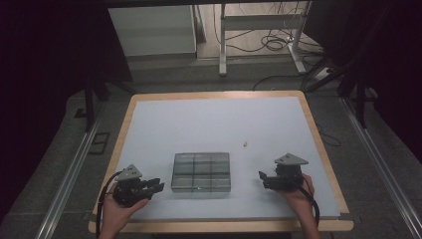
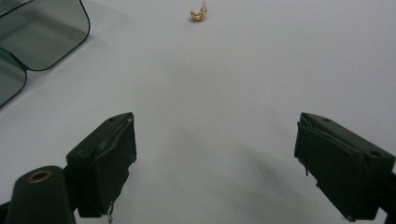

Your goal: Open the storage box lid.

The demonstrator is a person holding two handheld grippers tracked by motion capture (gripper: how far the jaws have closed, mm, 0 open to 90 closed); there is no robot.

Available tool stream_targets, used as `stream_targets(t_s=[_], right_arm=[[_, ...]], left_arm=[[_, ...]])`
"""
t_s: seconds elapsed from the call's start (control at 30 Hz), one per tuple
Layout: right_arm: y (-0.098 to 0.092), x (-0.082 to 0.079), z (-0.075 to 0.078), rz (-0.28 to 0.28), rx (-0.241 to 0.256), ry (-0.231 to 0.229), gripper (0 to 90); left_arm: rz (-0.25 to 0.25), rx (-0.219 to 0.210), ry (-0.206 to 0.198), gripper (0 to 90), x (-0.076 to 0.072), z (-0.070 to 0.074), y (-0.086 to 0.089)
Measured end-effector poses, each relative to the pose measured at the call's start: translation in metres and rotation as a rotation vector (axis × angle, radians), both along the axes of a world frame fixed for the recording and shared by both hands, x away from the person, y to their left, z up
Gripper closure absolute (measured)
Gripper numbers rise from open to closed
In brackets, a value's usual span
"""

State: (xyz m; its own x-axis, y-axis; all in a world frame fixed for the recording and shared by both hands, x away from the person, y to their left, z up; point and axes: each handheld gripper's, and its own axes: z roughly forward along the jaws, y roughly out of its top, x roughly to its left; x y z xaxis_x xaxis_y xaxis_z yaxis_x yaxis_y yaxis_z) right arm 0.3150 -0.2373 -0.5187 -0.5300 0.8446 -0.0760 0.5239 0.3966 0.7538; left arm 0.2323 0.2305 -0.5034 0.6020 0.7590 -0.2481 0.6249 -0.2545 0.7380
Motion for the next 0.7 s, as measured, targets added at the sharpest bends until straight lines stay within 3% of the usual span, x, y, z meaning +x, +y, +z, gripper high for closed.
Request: stream_targets(t_s=[0.37,0.7], right_arm=[[0.0,0.0,0.0,0.002,0.001,0.001,12.0],[0.002,0.001,-0.001,0.005,-0.005,0.003,11.9]], left_arm=[[-0.043,-0.007,0.042,85.9,-0.003,-0.006,-0.007],[-0.078,-0.017,0.068,89.8,-0.001,-0.011,-0.014]])
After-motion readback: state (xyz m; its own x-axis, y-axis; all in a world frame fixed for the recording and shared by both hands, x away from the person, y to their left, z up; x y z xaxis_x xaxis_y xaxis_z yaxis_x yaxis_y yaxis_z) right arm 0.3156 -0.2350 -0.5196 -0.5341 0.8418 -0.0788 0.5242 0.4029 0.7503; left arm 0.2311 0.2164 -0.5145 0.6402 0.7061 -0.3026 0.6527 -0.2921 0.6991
